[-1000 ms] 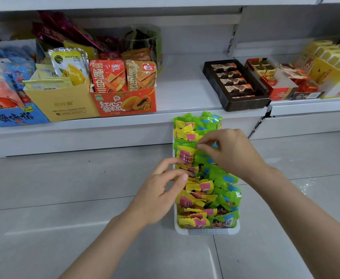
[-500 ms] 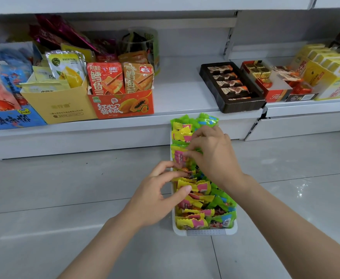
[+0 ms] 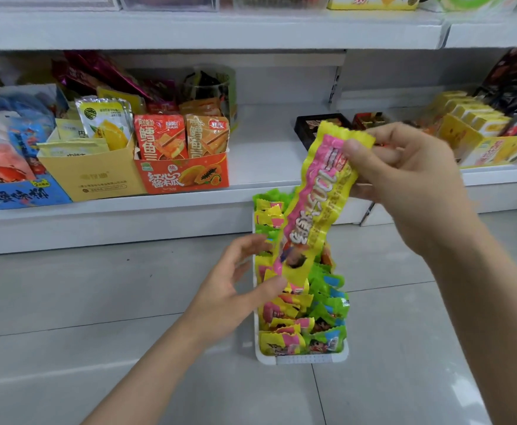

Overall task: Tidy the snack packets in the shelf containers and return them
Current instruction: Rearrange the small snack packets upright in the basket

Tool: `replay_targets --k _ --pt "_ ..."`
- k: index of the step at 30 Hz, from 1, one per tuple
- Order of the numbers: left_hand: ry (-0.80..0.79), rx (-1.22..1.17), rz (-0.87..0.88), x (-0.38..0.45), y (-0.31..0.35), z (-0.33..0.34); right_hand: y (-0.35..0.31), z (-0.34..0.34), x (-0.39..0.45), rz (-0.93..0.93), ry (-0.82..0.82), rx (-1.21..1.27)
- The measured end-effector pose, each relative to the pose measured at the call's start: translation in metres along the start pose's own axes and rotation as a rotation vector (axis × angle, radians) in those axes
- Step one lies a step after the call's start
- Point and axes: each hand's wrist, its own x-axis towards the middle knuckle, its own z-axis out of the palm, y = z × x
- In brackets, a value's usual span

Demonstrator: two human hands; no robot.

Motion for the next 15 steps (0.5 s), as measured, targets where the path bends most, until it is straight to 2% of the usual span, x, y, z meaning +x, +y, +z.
replay_targets --k 3,5,10,15 --pt "-0.127 -0.229 -0.005 -0.003 0.016 0.006 0.016 0.005 -0.006 0.104 -0.033 0.023" --pt "-0.151 -0.272 -0.037 -0.007 0.022 0.009 0.024 0.005 -0.007 0.116 0.003 0.038" --pt "-0.068 -0.336 -0.087 -0.016 0.021 0.011 0.039 -0.001 -0.004 0.032 0.1 0.014" --pt "0.037 -0.411 -0.12 -0.021 0.018 0.015 0.052 -0.001 -0.004 0.08 0.11 0.016"
